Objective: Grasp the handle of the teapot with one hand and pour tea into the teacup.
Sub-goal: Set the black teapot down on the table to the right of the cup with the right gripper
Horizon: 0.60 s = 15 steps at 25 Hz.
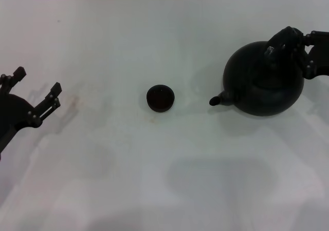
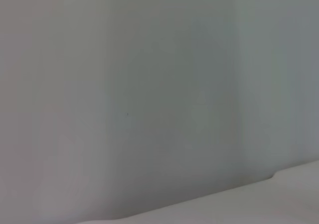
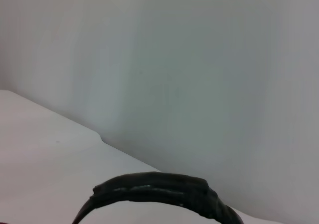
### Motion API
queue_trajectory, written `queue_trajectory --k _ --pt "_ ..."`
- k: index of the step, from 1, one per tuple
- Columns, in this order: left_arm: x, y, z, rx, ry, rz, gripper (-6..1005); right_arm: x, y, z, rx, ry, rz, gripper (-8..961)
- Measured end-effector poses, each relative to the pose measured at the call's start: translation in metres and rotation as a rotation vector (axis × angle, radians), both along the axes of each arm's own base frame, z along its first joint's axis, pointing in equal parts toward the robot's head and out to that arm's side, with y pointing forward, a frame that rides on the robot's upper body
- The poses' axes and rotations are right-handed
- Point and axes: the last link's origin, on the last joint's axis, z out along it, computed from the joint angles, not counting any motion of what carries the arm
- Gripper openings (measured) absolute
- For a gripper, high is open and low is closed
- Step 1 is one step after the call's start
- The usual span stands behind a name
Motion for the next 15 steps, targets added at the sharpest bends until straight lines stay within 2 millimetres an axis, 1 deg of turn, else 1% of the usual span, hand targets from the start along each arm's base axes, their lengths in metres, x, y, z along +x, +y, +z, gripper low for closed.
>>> queue_trajectory --k 15 --pt "0.002 0.0028 -0.0003 -0.001 0.0 -0.009 876 0.0042 0.001 0.0015 0.011 -0.002 -0.019 127"
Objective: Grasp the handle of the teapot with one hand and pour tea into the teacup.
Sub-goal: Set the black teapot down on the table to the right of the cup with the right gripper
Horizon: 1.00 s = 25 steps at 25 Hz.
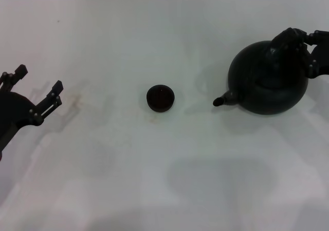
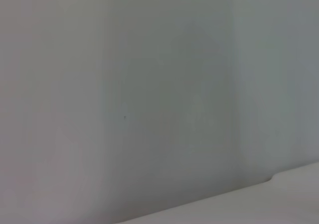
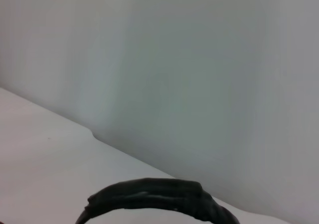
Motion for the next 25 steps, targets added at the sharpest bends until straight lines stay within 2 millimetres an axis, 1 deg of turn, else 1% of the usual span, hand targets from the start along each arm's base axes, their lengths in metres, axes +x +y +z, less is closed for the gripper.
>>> queue_trajectory --k 1,7,15,21,25 --pt "0.0 0.0 0.0 0.0 0.0 0.0 876 0.0 0.001 0.0 -0.001 0.002 -0.001 127" --pt "0.0 0.0 0.0 0.0 0.0 0.001 876 0.001 0.001 -0.002 -0.005 0.004 -0.005 197" --pt "0.0 0.0 0.0 0.0 0.0 0.001 874 0.006 0.0 0.0 0.0 0.008 -0.022 216" --pt "0.0 0.0 0.0 -0.001 0.002 0.0 875 0.011 -0.005 0.002 -0.003 0.015 -0.016 295" --pt "-0.001 0.0 0.002 0.002 0.004 0.001 875 0.017 -0.01 0.007 0.004 0.054 -0.011 346"
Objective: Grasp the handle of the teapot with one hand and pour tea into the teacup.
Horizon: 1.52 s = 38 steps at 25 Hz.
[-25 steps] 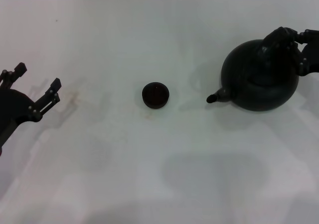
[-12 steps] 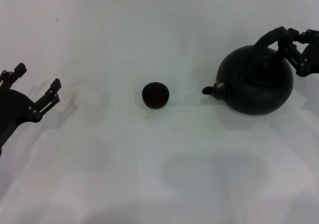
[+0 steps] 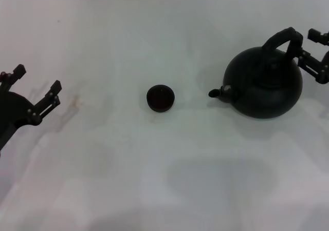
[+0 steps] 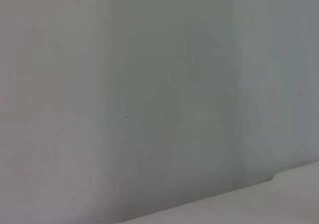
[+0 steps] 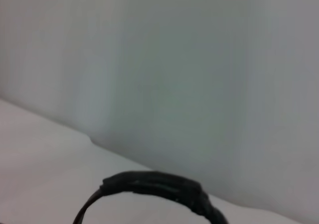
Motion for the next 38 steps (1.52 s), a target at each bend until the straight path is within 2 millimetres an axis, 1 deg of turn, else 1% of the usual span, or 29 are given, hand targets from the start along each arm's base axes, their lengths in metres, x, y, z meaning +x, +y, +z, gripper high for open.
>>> queue_trajectory --k 6,7,11,16,19,23,27,32,38 --pt "-0.001 0.0 0.002 0.005 0.001 0.003 876 0.009 -0.013 0.016 0.026 0.071 0.008 552" --pt "-0.001 0.0 0.002 0.006 0.001 0.005 876 0.009 -0.013 0.016 0.026 0.071 0.008 569" --pt "-0.003 -0.001 0.003 0.014 0.001 0.011 876 0.02 -0.024 0.026 0.059 0.072 -0.023 636" --pt "-0.008 0.0 0.012 0.055 0.001 0.038 875 0.046 -0.037 0.041 0.178 0.067 -0.089 631" --pt "-0.011 0.001 0.017 0.081 -0.001 0.052 876 0.06 -0.04 0.046 0.255 0.086 -0.14 627" --pt "-0.017 0.003 0.029 0.138 -0.007 0.079 876 0.077 -0.043 0.052 0.373 0.106 -0.211 623" --pt "-0.025 0.004 0.043 0.213 -0.023 0.124 876 0.084 -0.044 0.052 0.479 0.082 -0.238 621" --pt "-0.033 0.006 0.057 0.307 -0.071 0.187 876 0.093 -0.042 0.052 0.554 0.114 -0.317 621" --pt "-0.036 0.009 0.062 0.346 -0.11 0.215 875 0.101 -0.042 0.053 0.573 0.113 -0.382 621"
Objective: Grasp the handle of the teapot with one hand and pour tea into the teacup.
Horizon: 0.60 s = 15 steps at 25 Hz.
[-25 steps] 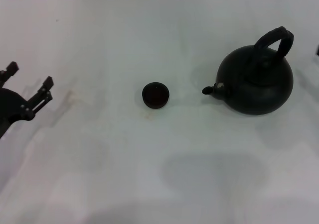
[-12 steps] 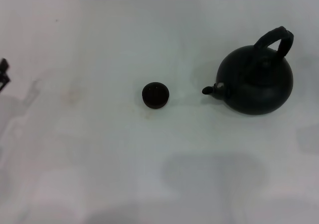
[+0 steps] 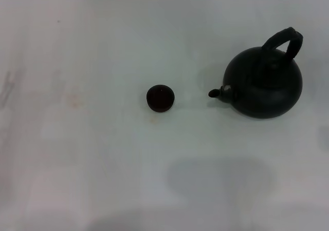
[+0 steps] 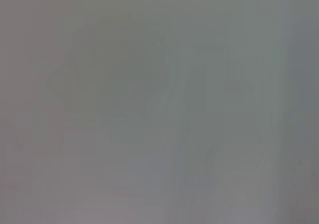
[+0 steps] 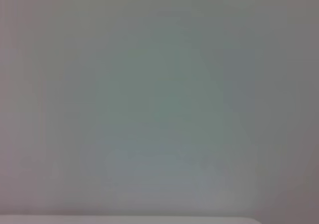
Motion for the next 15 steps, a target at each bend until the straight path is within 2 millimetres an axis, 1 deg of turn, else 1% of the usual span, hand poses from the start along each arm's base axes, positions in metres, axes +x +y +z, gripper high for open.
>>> queue_trajectory --k 8,15 --pt "0.003 0.006 0.003 0.009 0.005 -0.015 875 0.006 -0.003 0.009 0.063 0.001 -0.038 621" --pt "0.006 0.013 0.005 0.013 0.009 -0.027 876 0.006 -0.002 0.01 0.07 -0.009 -0.037 621"
